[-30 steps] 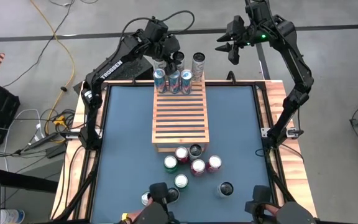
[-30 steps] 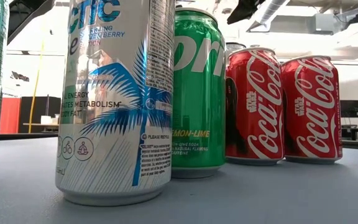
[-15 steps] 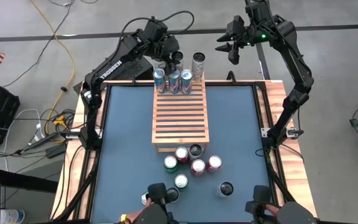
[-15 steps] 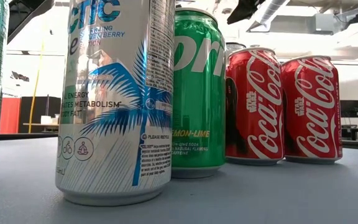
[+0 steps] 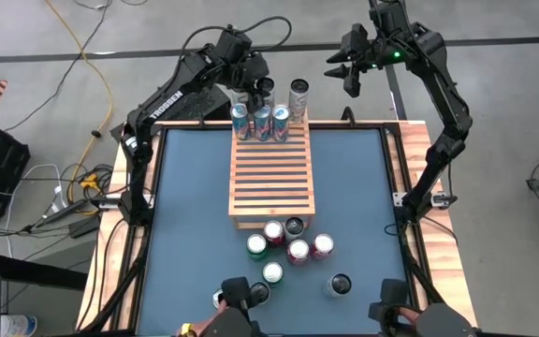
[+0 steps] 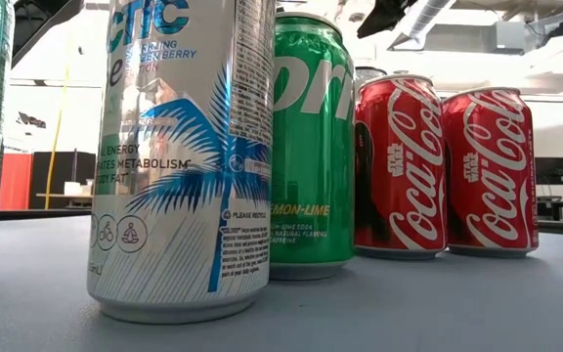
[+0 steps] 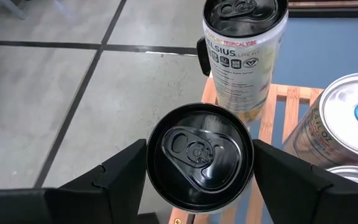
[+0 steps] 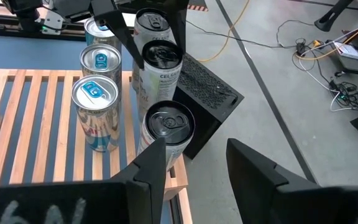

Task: Place canned beverage on shelf
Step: Adjust the soda cans on the shelf

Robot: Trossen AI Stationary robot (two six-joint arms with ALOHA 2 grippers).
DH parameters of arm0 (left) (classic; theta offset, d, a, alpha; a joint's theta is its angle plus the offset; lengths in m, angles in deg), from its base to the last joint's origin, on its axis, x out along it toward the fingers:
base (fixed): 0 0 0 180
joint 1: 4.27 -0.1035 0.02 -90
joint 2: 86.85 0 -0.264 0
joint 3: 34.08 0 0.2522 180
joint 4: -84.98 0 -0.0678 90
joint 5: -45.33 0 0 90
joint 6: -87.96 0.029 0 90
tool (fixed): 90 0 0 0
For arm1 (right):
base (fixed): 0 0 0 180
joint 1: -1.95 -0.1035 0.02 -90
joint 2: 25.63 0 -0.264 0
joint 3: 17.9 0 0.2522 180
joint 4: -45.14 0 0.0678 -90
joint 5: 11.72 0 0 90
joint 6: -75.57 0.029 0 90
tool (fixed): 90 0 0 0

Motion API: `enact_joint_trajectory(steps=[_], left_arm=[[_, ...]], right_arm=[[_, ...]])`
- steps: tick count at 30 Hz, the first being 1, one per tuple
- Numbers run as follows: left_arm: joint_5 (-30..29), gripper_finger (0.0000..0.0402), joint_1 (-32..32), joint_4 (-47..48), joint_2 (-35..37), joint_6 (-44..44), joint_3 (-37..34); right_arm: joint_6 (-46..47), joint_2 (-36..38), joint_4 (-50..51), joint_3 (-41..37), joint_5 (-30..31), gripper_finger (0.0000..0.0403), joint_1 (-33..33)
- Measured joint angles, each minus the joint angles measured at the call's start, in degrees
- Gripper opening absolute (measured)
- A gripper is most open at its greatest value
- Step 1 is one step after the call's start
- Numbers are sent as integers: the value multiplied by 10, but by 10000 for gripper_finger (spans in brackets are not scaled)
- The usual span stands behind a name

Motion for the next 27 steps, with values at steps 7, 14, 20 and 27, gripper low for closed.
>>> enact_joint_trajectory(steps=[7,14,20,27], left_arm=[[0,250,1,4,0,-4,0],[9,255,2,15,6,-6,0],[7,285,2,15,7,-11,0],[0,303,2,14,7,-9,0]], right_arm=[[0,0,0,0,0,161,0],[0,-8,6,0,-3,161,0],[0,-40,24,0,-16,161,4],[-1,-44,0,0,-15,161,4]])
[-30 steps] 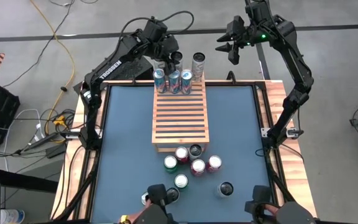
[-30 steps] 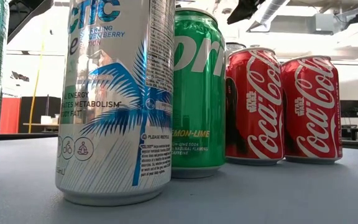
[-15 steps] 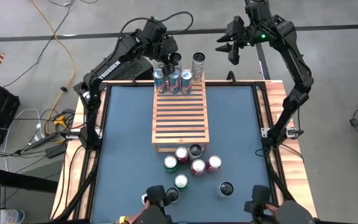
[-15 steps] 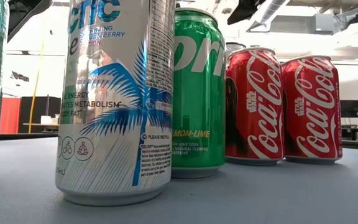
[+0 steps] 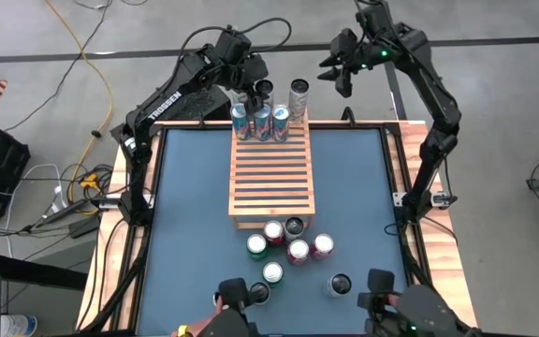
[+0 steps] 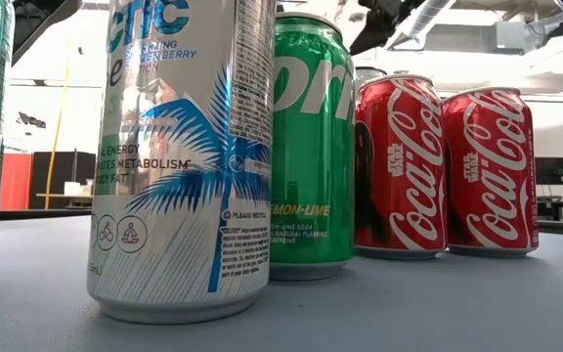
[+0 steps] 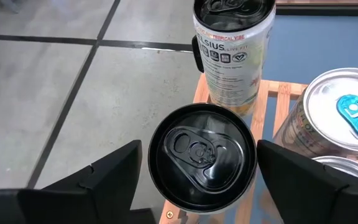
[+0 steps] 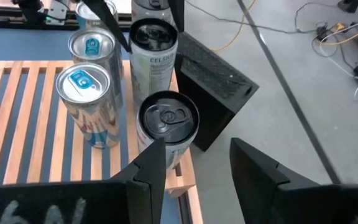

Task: Place canned beverage on shelf
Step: Adjust the soda cans on the shelf

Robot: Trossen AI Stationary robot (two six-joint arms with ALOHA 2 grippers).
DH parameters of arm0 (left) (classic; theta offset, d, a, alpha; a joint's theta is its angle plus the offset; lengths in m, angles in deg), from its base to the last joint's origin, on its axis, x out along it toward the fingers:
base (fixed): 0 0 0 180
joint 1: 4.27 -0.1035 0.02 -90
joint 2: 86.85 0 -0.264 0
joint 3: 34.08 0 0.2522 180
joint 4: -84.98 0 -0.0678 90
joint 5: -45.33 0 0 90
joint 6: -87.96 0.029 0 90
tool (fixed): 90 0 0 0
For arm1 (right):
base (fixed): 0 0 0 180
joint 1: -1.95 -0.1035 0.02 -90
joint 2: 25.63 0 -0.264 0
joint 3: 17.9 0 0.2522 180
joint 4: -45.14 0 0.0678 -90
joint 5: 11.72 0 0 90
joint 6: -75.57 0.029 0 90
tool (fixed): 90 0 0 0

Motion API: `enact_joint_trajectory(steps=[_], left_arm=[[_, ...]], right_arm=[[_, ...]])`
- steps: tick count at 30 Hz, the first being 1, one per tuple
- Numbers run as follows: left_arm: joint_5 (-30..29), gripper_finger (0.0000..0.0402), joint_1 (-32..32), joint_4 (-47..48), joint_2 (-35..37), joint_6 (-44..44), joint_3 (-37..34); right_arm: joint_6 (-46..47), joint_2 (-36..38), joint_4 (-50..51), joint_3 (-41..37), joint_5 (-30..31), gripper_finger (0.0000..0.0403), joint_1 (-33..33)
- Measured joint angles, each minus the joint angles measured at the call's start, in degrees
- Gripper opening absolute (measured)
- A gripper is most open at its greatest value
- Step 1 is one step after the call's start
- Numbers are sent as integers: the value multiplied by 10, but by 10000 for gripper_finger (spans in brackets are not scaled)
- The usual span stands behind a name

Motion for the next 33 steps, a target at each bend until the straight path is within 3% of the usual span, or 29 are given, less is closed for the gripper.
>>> enact_joint_trajectory(steps=[18,24,28,33], left_arm=[[35,305,0,-18,5,20,0],[38,305,0,-30,20,16,0],[43,305,2,-46,39,2,0],[41,305,15,-68,68,0,0]], right_arm=[[-5,7,6,0,-1,161,21],[-4,7,3,-1,-56,161,46],[4,8,-2,-46,-90,155,59],[9,6,-33,-145,-101,119,72]])
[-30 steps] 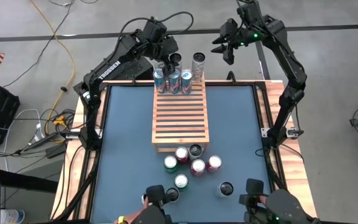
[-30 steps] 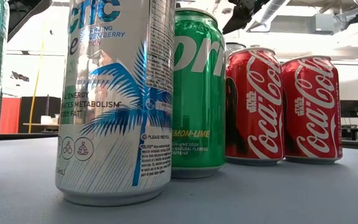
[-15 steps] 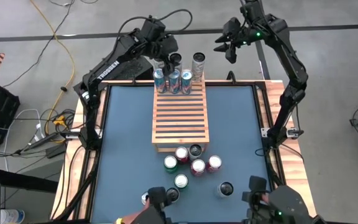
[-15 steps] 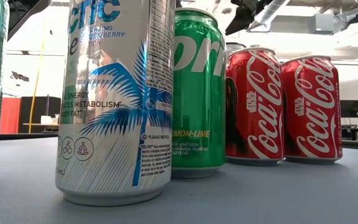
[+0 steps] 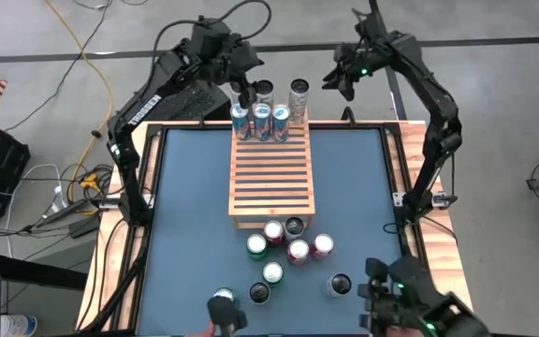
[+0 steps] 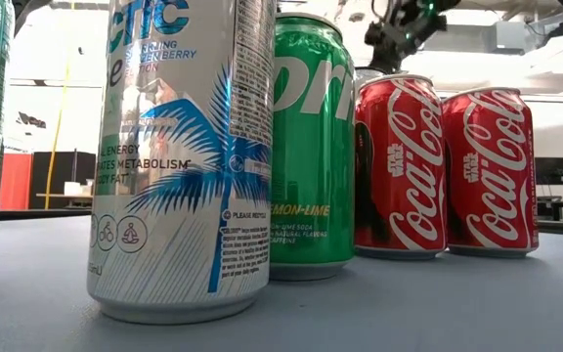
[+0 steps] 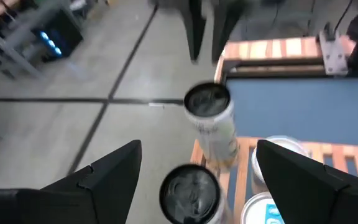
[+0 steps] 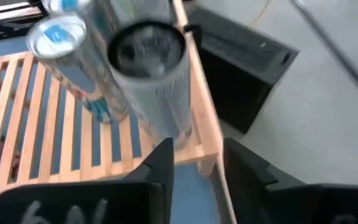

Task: Place canned beverage on shelf
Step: Adjust the soda cans on the shelf, then put the top center white blue soda can on the shelf

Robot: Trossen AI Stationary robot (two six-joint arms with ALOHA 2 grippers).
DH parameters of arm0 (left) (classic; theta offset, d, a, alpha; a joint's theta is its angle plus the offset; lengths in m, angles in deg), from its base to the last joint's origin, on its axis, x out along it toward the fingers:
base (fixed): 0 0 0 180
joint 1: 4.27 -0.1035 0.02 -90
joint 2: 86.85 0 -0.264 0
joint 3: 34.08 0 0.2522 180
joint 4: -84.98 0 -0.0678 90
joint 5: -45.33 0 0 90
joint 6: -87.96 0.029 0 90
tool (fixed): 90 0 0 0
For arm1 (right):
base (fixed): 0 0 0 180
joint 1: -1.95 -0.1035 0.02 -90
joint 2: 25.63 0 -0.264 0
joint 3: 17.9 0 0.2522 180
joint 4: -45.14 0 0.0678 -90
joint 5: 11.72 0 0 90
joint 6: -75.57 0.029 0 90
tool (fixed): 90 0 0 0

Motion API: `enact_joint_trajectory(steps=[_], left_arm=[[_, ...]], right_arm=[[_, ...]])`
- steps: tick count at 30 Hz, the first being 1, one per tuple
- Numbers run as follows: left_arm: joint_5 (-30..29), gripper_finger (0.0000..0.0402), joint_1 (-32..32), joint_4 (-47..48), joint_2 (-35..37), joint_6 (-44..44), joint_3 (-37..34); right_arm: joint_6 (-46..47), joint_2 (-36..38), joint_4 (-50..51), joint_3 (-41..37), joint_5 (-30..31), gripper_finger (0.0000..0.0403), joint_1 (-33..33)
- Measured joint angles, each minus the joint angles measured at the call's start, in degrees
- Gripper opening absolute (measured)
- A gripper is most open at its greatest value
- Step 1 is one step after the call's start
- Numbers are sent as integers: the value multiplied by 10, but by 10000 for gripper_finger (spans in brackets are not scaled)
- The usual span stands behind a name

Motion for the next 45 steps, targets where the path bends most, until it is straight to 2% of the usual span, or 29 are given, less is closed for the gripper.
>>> enact_joint_trajectory(steps=[5,12,27,40,45], left_arm=[[-59,305,21,-15,32,5,0],[-127,305,47,-15,68,8,0],[-150,304,59,-14,83,6,0],[-150,304,59,-14,83,-4,0],[-150,304,59,-14,83,-8,0]], right_arm=[[-5,0,-17,-73,-6,71,-1],[-4,1,-89,-135,-5,4,-10],[19,2,-164,-182,-3,0,-51],[21,2,-222,-184,1,0,-85],[22,2,-227,-184,26,0,-84]])
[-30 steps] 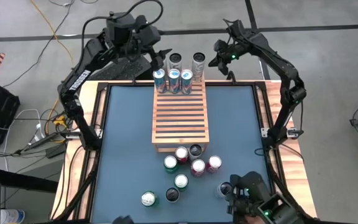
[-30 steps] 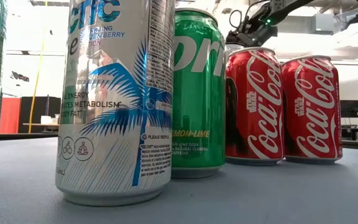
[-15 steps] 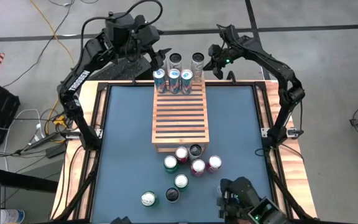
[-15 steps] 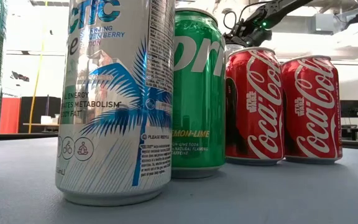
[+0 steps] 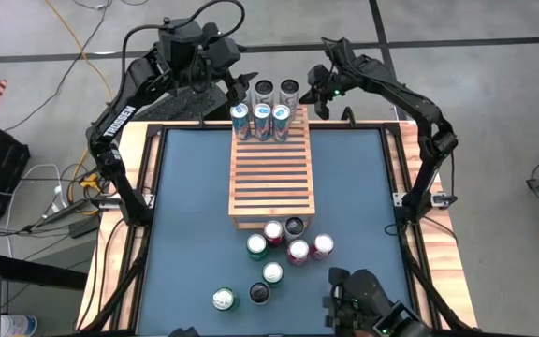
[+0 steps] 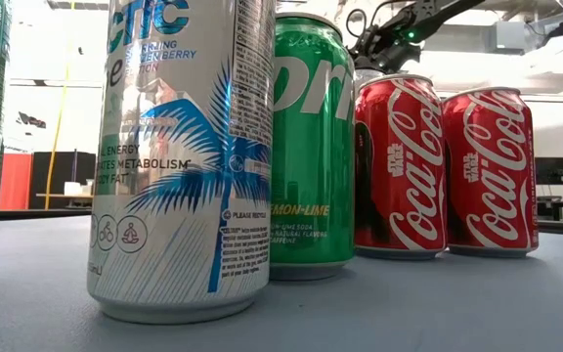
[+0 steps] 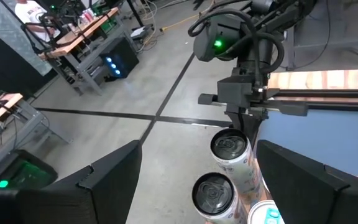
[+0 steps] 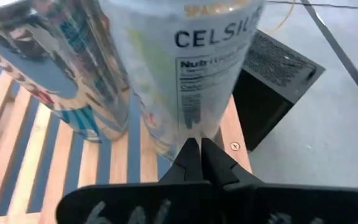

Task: Place canned beverage on shelf
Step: Put the top center white blue soda can on the shelf

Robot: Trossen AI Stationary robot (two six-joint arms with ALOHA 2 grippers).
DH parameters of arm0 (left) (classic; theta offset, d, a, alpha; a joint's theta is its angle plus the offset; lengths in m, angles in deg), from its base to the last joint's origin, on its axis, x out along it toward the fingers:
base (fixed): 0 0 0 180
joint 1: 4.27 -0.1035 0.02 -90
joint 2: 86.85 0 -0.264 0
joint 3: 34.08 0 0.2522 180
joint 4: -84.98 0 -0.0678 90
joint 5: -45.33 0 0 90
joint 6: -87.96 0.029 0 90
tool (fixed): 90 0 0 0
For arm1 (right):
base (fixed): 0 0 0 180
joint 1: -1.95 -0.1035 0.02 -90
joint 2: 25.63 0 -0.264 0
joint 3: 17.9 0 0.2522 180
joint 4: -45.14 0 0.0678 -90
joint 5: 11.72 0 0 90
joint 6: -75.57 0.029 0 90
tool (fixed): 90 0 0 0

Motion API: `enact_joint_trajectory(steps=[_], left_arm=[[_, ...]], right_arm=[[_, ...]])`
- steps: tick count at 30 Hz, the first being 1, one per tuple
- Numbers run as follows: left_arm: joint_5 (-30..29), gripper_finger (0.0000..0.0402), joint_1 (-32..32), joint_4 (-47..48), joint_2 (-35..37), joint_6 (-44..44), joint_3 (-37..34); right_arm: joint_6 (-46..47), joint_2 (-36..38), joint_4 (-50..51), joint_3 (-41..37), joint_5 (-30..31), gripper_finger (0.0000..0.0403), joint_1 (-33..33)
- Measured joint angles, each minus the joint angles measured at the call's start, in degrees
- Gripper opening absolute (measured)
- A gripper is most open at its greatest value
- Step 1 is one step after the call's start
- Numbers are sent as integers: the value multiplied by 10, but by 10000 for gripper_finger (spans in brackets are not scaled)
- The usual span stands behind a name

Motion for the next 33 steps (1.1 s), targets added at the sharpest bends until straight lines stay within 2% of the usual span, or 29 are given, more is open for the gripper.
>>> enact_joint_trajectory(steps=[8,14,18,20,23,25,29,33], left_arm=[[21,304,3,0,0,-22,0],[153,304,31,-1,20,-15,0],[234,304,72,-3,30,-48,0],[252,304,98,-5,31,-86,0],[262,304,140,10,34,-135,0],[258,304,176,44,37,-136,0],[208,304,258,125,36,-131,0],[153,304,328,177,27,-185,0]], right_arm=[[14,38,16,27,4,0,9],[18,133,19,67,28,0,5],[40,204,23,75,32,0,-13],[54,238,24,75,32,0,-30],[83,287,23,75,32,0,-60],[104,313,27,75,35,0,-75],[132,344,72,75,64,0,-108],[159,356,110,75,87,0,-135]])
